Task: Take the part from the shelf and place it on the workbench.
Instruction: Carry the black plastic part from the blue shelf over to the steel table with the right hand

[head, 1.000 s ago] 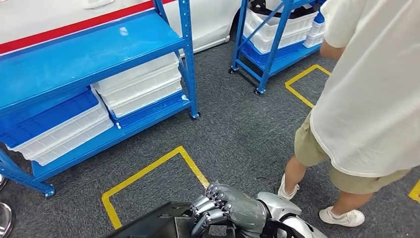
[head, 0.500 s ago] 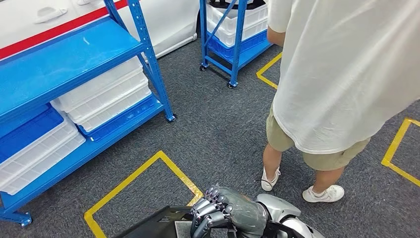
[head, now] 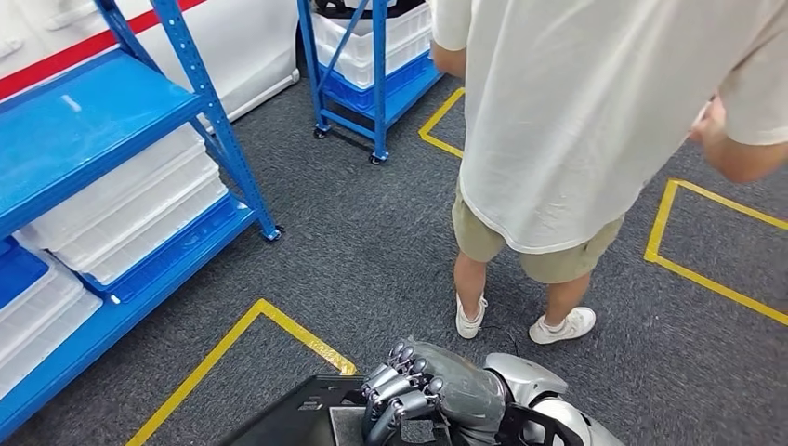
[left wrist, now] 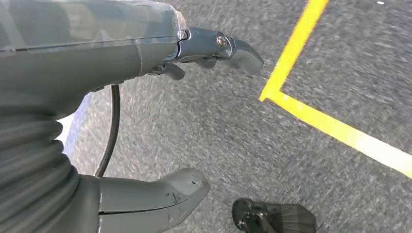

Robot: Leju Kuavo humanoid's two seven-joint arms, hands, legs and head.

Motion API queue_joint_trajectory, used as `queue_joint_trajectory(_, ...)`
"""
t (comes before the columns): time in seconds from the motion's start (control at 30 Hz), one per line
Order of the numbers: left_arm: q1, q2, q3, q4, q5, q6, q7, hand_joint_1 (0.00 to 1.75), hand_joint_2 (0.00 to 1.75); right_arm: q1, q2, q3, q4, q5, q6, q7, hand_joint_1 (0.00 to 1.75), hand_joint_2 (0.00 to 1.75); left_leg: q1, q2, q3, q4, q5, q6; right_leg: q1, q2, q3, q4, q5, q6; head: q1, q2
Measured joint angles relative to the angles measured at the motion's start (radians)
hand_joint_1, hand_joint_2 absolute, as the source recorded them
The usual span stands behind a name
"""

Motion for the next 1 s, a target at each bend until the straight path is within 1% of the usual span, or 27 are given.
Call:
queue_joint_trajectory(0.03, -0.002, -0.001, 0.0, 0.0, 0.0, -0.002, 0.001, 0.0, 1.75, 0.0, -0.001, -0.003, 0.0, 0.0, 0.002, 0.0, 1.75, 1.75, 0.0, 0.013, 0.0, 0.003, -0.003, -0.002, -0.003, -0.004, 0.012, -0.019, 0.019, 0.003, 0.0, 0.0)
queue_joint_trajectory(0.07, -0.003, -0.002, 0.001, 0.0, -0.001, -0.004, 0.002, 0.0, 1.75, 0.0, -0.002, -0.007, -0.002, 0.0, 0.003, 0.0, 1.75, 1.75, 0.0, 0.024, 0.002, 0.005, -0.006, -0.005, -0.006, -0.015, 0.045, -0.078, 0.052, 0.005, 0.0, 0.0)
queue_joint_trajectory(0.1, -0.005, -0.003, 0.001, 0.0, -0.001, -0.006, 0.004, 0.0, 1.75, 0.0, -0.003, -0.013, -0.006, 0.0, 0.004, -0.001, 1.75, 1.75, 0.0, 0.035, 0.005, 0.007, -0.01, -0.009, -0.006, -0.036, 0.087, -0.154, 0.08, 0.004, 0.0, 0.0)
queue_joint_trajectory(0.13, -0.005, -0.004, 0.002, 0.0, -0.002, -0.007, 0.007, 0.0, 1.75, 0.0, -0.004, -0.019, -0.01, 0.0, 0.005, -0.001, 1.75, 1.75, -0.002, 0.045, 0.008, 0.01, -0.015, -0.014, -0.003, -0.052, 0.123, -0.22, 0.101, 0.0, 0.0, 0.0)
queue_joint_trajectory(0.17, -0.005, -0.004, 0.002, 0.0, -0.003, -0.007, 0.011, 0.0, 1.75, 0.001, -0.004, -0.023, -0.016, 0.001, 0.006, -0.002, 1.75, 1.75, -0.004, 0.053, 0.01, 0.012, -0.019, -0.02, 0.001, -0.064, 0.146, -0.264, 0.111, -0.006, 0.0, 0.0)
queue_joint_trajectory(0.2, -0.005, -0.003, 0.003, 0.0, -0.003, -0.008, 0.014, 0.0, 1.75, 0.002, -0.005, -0.026, -0.021, 0.002, 0.006, -0.002, 1.75, 1.75, -0.005, 0.061, 0.012, 0.013, -0.022, -0.026, 0.006, -0.067, 0.153, -0.281, 0.11, -0.013, 0.0, 0.0)
queue_joint_trajectory(0.27, -0.007, -0.003, 0.004, 0.0, -0.004, -0.009, 0.018, 0.0, 1.75, 0.004, -0.006, -0.03, -0.028, 0.006, 0.006, -0.001, 1.75, 1.75, -0.005, 0.076, 0.013, 0.014, -0.026, -0.038, 0.009, -0.045, 0.149, -0.281, 0.113, -0.026, 0.0, 0.0)
queue_joint_trajectory(0.3, -0.009, -0.002, 0.004, 0.0, -0.006, -0.009, 0.021, 0.0, 1.75, 0.006, -0.006, -0.032, -0.032, 0.008, 0.005, 0.0, 1.75, 1.75, -0.003, 0.07, 0.012, 0.02, -0.034, -0.043, 0.008, -0.035, 0.148, -0.283, 0.115, -0.032, 0.0, 0.0)
queue_joint_trajectory(0.33, -0.01, -0.002, 0.004, 0.0, -0.009, -0.008, 0.026, 0.0, 1.75, 0.007, -0.007, -0.034, -0.035, 0.011, 0.003, 0.001, 1.75, 1.75, -0.001, 0.051, 0.004, 0.041, -0.052, -0.047, 0.005, -0.026, 0.147, -0.286, 0.118, -0.039, 0.0, 0.0)
queue_joint_trajectory(0.37, -0.01, -0.001, 0.004, 0.0, -0.012, -0.006, 0.032, 0.0, 1.75, 0.009, -0.007, -0.036, -0.037, 0.014, -0.001, 0.002, 1.75, 1.75, 0.002, 0.026, -0.013, 0.083, -0.08, -0.051, 0.002, -0.018, 0.147, -0.289, 0.12, -0.045, 0.0, 0.0)
queue_joint_trajectory(0.4, -0.009, 0.0, 0.005, 0.0, -0.016, -0.002, 0.04, 0.0, 1.75, 0.013, -0.008, -0.037, -0.038, 0.017, -0.006, 0.002, 1.75, 1.75, 0.003, -0.003, -0.041, 0.146, -0.116, -0.052, 0.003, -0.009, 0.147, -0.289, 0.121, -0.049, 0.0, 0.0)
queue_joint_trajectory(0.43, -0.005, 0.003, 0.005, 0.0, -0.021, 0.002, 0.049, 0.0, 1.75, 0.019, -0.008, -0.038, -0.04, 0.019, -0.014, 0.001, 1.75, 1.75, 0.004, -0.02, -0.075, 0.221, -0.152, -0.053, 0.004, 0.0, 0.145, -0.289, 0.122, -0.052, 0.0, 0.0)
queue_joint_trajectory(0.47, -0.001, 0.005, 0.005, 0.0, -0.026, 0.005, 0.059, 0.0, 1.75, 0.029, -0.008, -0.04, -0.041, 0.02, -0.024, -0.001, 1.75, 1.75, 0.004, -0.027, -0.107, 0.286, -0.174, -0.054, 0.005, 0.012, 0.145, -0.288, 0.122, -0.052, 0.0, 0.0)
queue_joint_trajectory(0.5, 0.002, 0.007, 0.006, 0.0, -0.031, 0.007, 0.067, 0.0, 1.75, 0.04, -0.008, -0.043, -0.043, 0.022, -0.035, -0.004, 1.75, 1.75, 0.004, -0.03, -0.126, 0.322, -0.178, -0.053, 0.006, 0.024, 0.144, -0.287, 0.122, -0.053, 0.0, 0.0)
queue_joint_trajectory(0.53, 0.004, 0.008, 0.006, 0.0, -0.035, 0.007, 0.074, 0.0, 1.75, 0.051, -0.008, -0.045, -0.046, 0.024, -0.046, -0.007, 1.75, 1.75, 0.004, -0.032, -0.128, 0.317, -0.16, -0.052, 0.007, 0.037, 0.144, -0.285, 0.122, -0.052, 0.0, 0.0)
queue_joint_trajectory(0.57, 0.006, 0.008, 0.006, 0.0, -0.037, 0.008, 0.077, 0.0, 1.75, 0.06, -0.008, -0.048, -0.049, 0.027, -0.055, -0.01, 1.75, 1.75, 0.005, -0.037, -0.111, 0.272, -0.124, -0.049, 0.007, 0.05, 0.145, -0.282, 0.122, -0.052, 0.0, 0.0)
queue_joint_trajectory(0.63, 0.007, 0.01, 0.006, 0.0, -0.038, 0.01, 0.078, 0.0, 1.75, 0.072, -0.008, -0.053, -0.053, 0.031, -0.063, -0.014, 1.75, 1.75, 0.007, -0.077, -0.053, 0.131, -0.049, -0.044, 0.009, 0.075, 0.144, -0.277, 0.12, -0.048, 0.0, 0.0)
queue_joint_trajectory(0.67, 0.007, 0.011, 0.007, 0.0, -0.038, 0.012, 0.078, 0.0, 1.75, 0.076, -0.009, -0.055, -0.055, 0.031, -0.064, -0.016, 1.75, 1.75, 0.008, -0.097, -0.031, 0.078, -0.03, -0.041, 0.009, 0.087, 0.141, -0.275, 0.121, -0.044, 0.0, 0.0)
queue_joint_trajectory(0.7, 0.008, 0.012, 0.008, 0.0, -0.037, 0.016, 0.079, 0.0, 1.75, 0.081, -0.01, -0.057, -0.055, 0.03, -0.063, -0.017, 1.75, 1.75, 0.008, -0.111, -0.018, 0.048, -0.023, -0.039, 0.008, 0.099, 0.137, -0.275, 0.123, -0.038, 0.0, 0.0)
queue_joint_trajectory(0.73, 0.007, 0.013, 0.011, 0.0, -0.037, 0.021, 0.081, 0.0, 1.75, 0.086, -0.011, -0.06, -0.056, 0.029, -0.06, -0.018, 1.75, 1.75, 0.006, -0.112, -0.014, 0.039, -0.026, -0.036, 0.008, 0.11, 0.134, -0.276, 0.126, -0.031, 0.0, 0.0)
queue_joint_trajectory(0.77, 0.006, 0.013, 0.013, 0.0, -0.037, 0.025, 0.083, 0.0, 1.75, 0.09, -0.012, -0.062, -0.056, 0.028, -0.058, -0.019, 1.75, 1.75, 0.006, -0.102, -0.011, 0.034, -0.024, -0.031, 0.006, 0.121, 0.131, -0.279, 0.131, -0.024, 0.0, 0.0)
queue_joint_trajectory(0.8, 0.005, 0.013, 0.015, 0.0, -0.037, 0.028, 0.086, 0.0, 1.75, 0.094, -0.013, -0.064, -0.057, 0.026, -0.055, -0.02, 1.75, 1.75, 0.006, -0.09, -0.009, 0.03, -0.02, -0.025, 0.006, 0.121, 0.129, -0.278, 0.13, -0.018, 0.0, 0.0)
queue_joint_trajectory(0.83, 0.004, 0.013, 0.017, 0.0, -0.037, 0.029, 0.086, 0.0, 1.75, 0.097, -0.014, -0.067, -0.058, 0.025, -0.054, -0.02, 1.75, 1.75, 0.007, -0.078, -0.008, 0.025, -0.016, -0.017, 0.007, 0.103, 0.122, -0.264, 0.12, -0.014, 0.0, 0.0)
queue_joint_trajectory(0.87, 0.004, 0.012, 0.018, 0.0, -0.037, 0.028, 0.085, 0.0, 1.75, 0.099, -0.014, -0.068, -0.06, 0.024, -0.054, -0.02, 1.75, 1.75, 0.008, -0.064, -0.007, 0.02, -0.012, -0.01, 0.009, 0.077, 0.106, -0.229, 0.097, -0.011, 0.0, 0.0)
queue_joint_trajectory(0.93, 0.009, 0.011, 0.02, 0.0, -0.043, 0.028, 0.082, 0.0, 1.75, 0.104, -0.015, -0.07, -0.061, 0.021, -0.054, -0.021, 1.75, 1.75, 0.004, -0.036, -0.008, 0.018, -0.01, -0.002, 0.009, 0.019, 0.047, -0.103, 0.027, -0.008, 0.0, 0.0)
queue_joint_trajectory(0.97, 0.012, 0.011, 0.02, 0.0, -0.05, 0.033, 0.081, 0.0, 1.75, 0.108, -0.015, -0.071, -0.061, 0.019, -0.055, -0.02, 1.75, 1.75, 0.002, -0.021, -0.009, 0.018, -0.01, -0.001, 0.008, 0.007, 0.017, -0.037, 0.0, -0.006, 0.0, 0.0)
queue_joint_trajectory(1.0, 0.013, 0.011, 0.021, 0.0, -0.058, 0.042, 0.081, 0.0, 1.75, 0.114, -0.015, -0.072, -0.061, 0.017, -0.057, -0.019, 1.75, 1.75, 0.0, -0.007, -0.009, 0.019, -0.011, 0.0, 0.007, 0.001, -0.001, 0.004, -0.011, -0.004, 0.0, 0.0)
